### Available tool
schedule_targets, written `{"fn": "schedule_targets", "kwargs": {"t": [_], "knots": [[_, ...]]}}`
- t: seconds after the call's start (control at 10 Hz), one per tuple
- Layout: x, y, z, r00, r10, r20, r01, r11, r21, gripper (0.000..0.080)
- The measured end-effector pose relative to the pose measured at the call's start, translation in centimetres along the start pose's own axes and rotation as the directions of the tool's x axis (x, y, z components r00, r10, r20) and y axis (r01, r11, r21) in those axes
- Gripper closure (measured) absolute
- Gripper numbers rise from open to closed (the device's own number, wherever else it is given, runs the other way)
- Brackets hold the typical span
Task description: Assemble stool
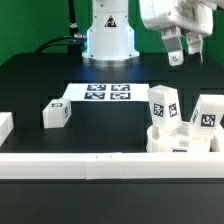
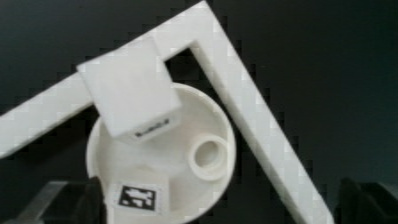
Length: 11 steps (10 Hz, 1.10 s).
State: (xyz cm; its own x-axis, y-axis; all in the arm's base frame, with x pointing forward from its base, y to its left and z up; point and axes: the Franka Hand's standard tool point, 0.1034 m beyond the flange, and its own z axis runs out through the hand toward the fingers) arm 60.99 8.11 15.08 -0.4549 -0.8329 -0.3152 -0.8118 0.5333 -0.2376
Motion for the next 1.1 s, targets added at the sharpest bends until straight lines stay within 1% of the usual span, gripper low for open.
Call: {"fn": "schedule_targets", "kwargs": {"t": [0.1,0.4,0.5,0.6,0.7,0.8,1.0,1.1], "knots": [[0.1,0.1,0.2,1.000,-0.003,-0.003,0.003,1.000,0.004,0.0151],[0.1,0.1,0.3,1.000,-0.004,-0.005,0.004,1.000,0.002,0.0151],[0.4,0.2,0.2,0.999,-0.037,-0.007,0.037,0.999,0.002,0.0151],[1.7,0.0,0.1,0.992,-0.122,-0.015,0.122,0.993,-0.004,0.0151],[3.8,-0.9,-0.2,0.981,-0.193,-0.031,0.193,0.981,-0.002,0.0151],[5.4,-1.7,-0.4,0.971,-0.235,-0.046,0.236,0.972,0.002,0.0151],[9.0,-3.4,-0.6,0.932,-0.354,-0.080,0.355,0.935,0.000,0.0151],[8.8,-3.2,-0.5,0.943,-0.324,-0.078,0.325,0.946,0.000,0.0151]]}}
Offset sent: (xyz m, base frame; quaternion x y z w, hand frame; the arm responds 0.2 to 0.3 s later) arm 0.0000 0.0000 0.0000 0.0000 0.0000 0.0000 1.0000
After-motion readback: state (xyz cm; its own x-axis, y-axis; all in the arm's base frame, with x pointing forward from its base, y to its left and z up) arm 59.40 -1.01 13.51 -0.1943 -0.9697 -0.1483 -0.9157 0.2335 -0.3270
